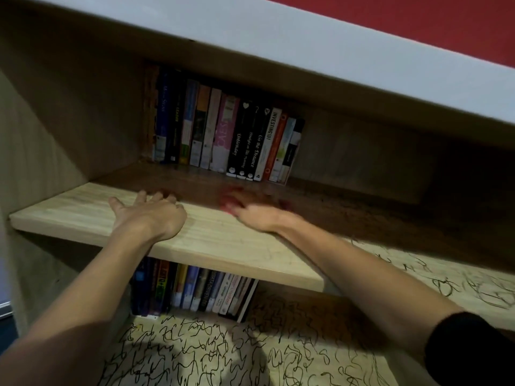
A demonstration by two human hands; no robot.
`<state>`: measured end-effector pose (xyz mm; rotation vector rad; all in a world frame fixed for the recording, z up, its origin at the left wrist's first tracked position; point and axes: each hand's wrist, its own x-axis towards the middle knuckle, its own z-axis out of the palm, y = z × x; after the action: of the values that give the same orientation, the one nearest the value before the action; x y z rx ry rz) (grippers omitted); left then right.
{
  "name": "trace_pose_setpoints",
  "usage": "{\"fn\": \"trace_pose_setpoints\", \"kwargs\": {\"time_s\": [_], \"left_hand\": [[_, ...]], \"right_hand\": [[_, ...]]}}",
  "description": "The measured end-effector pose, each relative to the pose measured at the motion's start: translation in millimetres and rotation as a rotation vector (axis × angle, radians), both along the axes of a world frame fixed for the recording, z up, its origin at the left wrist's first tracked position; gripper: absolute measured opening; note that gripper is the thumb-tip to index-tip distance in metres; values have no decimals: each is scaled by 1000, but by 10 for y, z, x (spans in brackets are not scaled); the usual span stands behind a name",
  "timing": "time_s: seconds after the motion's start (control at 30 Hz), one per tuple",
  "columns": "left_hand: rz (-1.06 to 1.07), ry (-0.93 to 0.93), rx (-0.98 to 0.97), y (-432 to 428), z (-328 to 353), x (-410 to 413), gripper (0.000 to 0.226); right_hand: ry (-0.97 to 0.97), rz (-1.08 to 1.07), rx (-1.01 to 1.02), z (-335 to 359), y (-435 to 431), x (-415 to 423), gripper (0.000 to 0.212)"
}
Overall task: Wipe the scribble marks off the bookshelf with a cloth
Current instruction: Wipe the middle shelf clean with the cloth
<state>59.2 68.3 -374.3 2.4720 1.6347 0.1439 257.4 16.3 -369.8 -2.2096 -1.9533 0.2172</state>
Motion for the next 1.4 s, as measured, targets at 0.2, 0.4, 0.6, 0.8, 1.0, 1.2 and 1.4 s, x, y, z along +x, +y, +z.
{"fn": "trace_pose_setpoints", "kwargs": {"time_s": [0.2,0.4,0.6,0.8,1.0,1.2,1.4], "left_hand": [[-16,-5,0,-33,-24,-60,52],[-4,-6,1,-66,2,-21,52],[-14,-2,7,-54,11,-60,51],[-35,-13,4,-53,-2,-81,52],[-56,-62,76,-302,47,208,43],[-316,-170,91,-1043,60,1096,48],[-348,-35,74,-966,-44,1152,54]], "right_hand": [[40,134,-58,111,-771,180,46],[95,-398,29,127,-438,597,49],[-131,76,5,49,-643,-504,51],[-93,-318,65,56,-1998,745,45],[-142,-665,12,11,-1817,893,51],[-175,-235,136,-68,-1998,72,47],[-101,-877,107,90,-2905,1270,49]]}}
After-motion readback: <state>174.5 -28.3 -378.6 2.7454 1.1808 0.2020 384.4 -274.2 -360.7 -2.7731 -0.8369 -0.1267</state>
